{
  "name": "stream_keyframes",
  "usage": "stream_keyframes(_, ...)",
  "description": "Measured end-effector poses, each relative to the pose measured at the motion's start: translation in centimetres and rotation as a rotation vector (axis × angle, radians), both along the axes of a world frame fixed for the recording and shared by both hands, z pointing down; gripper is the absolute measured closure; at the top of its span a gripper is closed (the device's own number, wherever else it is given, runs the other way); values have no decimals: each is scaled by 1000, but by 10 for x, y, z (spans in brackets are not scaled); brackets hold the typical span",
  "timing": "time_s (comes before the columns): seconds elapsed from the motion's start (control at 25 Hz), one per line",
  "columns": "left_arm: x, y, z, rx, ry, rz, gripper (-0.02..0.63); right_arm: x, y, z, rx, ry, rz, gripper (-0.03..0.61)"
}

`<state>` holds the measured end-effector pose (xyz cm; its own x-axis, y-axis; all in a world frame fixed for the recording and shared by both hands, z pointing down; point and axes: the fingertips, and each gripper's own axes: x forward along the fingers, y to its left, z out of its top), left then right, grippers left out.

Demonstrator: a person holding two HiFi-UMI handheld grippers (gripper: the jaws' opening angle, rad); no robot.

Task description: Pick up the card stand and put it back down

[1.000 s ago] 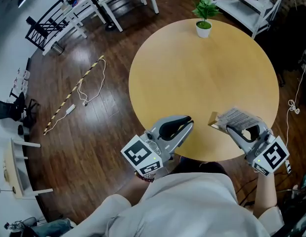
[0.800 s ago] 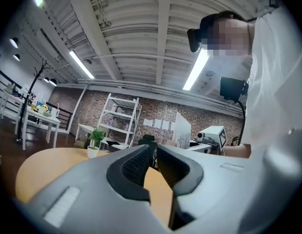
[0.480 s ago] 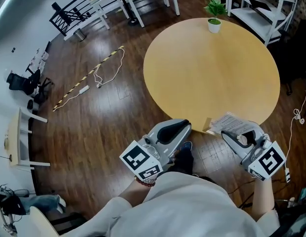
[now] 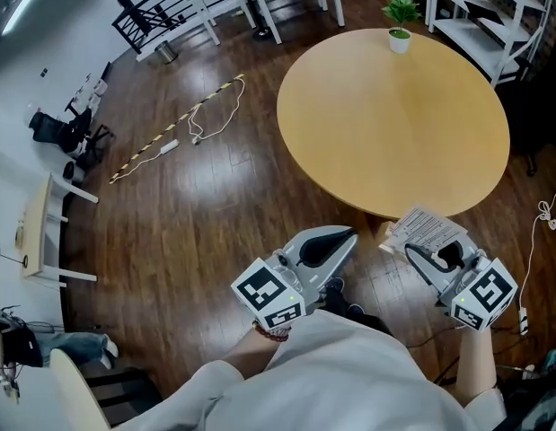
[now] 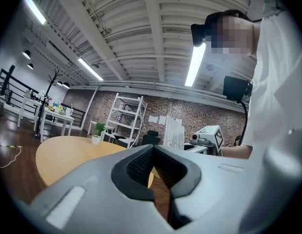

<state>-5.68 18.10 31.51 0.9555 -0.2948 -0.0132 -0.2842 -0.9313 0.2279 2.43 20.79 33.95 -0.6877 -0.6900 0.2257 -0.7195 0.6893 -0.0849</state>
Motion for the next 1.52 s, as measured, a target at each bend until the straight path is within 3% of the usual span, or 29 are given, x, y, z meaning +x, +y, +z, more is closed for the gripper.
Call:
stream_keyframes(0.48,10,5,-7,55,-3,112,614,-6,-11,1,15,-28,72,453)
stream_keyframes(1.04,-43,-70,17,11,3,186,614,-40,-84,20,-12,-26,159,453)
stream_keyframes(1.24,-53,-116,22,-18,-10,174,614,-19,-128,32,0,-55,239,451)
stream_keyframes(1.4,-37,-152,24,-49,4,135,614,29,-177,40,-17,-79,299,451)
stream_keyframes(1.52,-24,-193,47,-72,-12,93,614,66,-235,76,-36,-89,332,451)
